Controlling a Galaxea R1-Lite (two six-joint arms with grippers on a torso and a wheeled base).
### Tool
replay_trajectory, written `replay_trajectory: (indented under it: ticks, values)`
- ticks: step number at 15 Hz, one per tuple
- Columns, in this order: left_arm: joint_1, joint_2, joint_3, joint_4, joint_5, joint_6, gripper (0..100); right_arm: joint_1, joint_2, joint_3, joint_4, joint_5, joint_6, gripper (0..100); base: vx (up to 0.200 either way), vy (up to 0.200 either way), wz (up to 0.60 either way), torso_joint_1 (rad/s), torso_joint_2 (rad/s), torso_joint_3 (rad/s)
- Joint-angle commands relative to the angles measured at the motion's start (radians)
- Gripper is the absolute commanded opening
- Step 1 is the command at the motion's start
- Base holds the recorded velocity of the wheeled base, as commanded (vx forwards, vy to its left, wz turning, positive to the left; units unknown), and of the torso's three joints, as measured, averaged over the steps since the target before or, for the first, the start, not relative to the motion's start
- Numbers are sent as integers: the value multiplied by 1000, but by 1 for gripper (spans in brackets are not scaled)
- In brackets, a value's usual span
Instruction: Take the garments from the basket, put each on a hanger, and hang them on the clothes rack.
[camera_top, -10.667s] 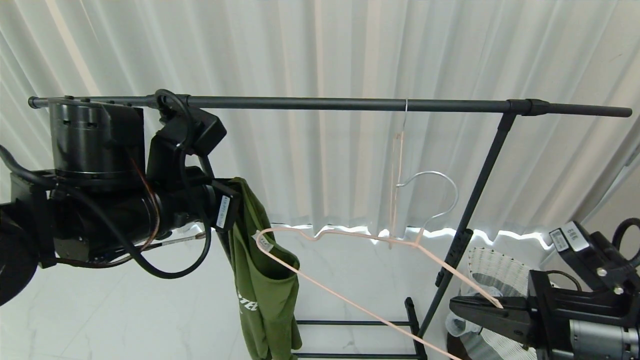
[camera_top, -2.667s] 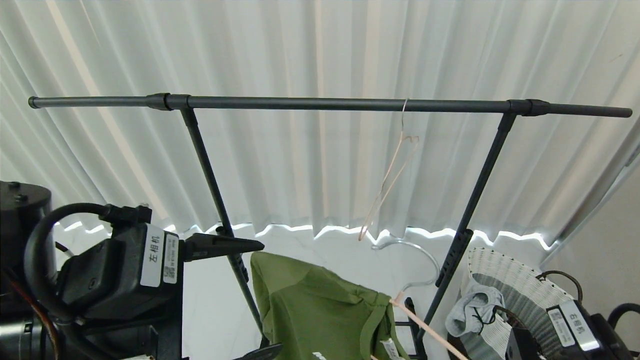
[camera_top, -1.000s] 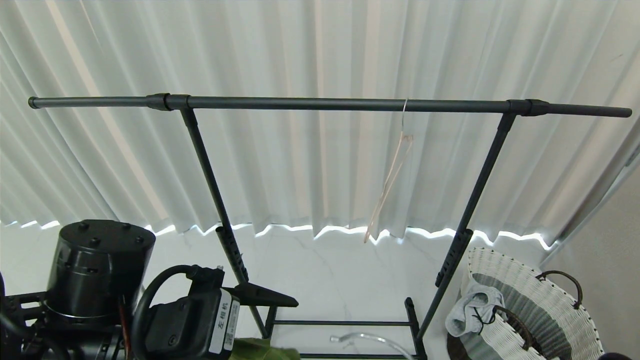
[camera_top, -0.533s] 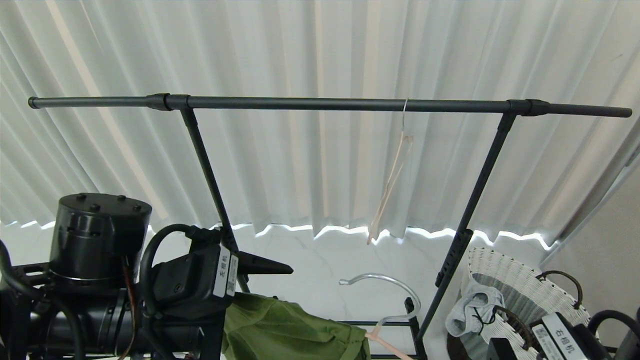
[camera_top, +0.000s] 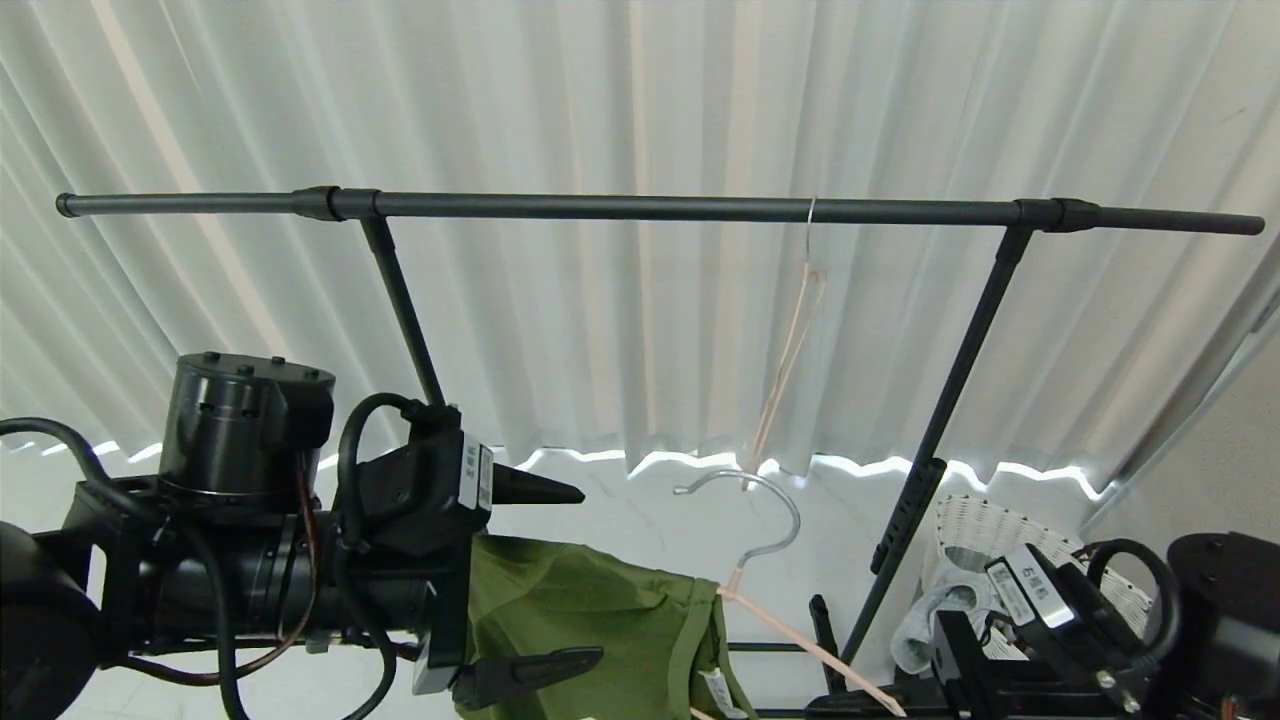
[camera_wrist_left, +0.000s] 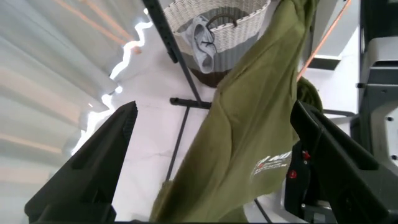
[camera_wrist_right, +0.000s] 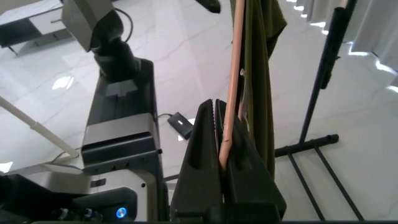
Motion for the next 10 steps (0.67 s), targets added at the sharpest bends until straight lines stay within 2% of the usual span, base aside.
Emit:
replay_trajectory:
  ticks: [1,8,10]
  values:
    - [14,39,-12,-14,-5,0,100,-33,40,-17,0,7,-2,0,0,0,0,0,0,0]
    - [31,137,-59,-59,-34,0,100,-48,109,-67,0,27,-2,0,0,0,0,0,0,0]
    - [34,147,-56,-59,-37,0,100,-48,109,-67,0,55,-2,0,0,0,0,0,0,0]
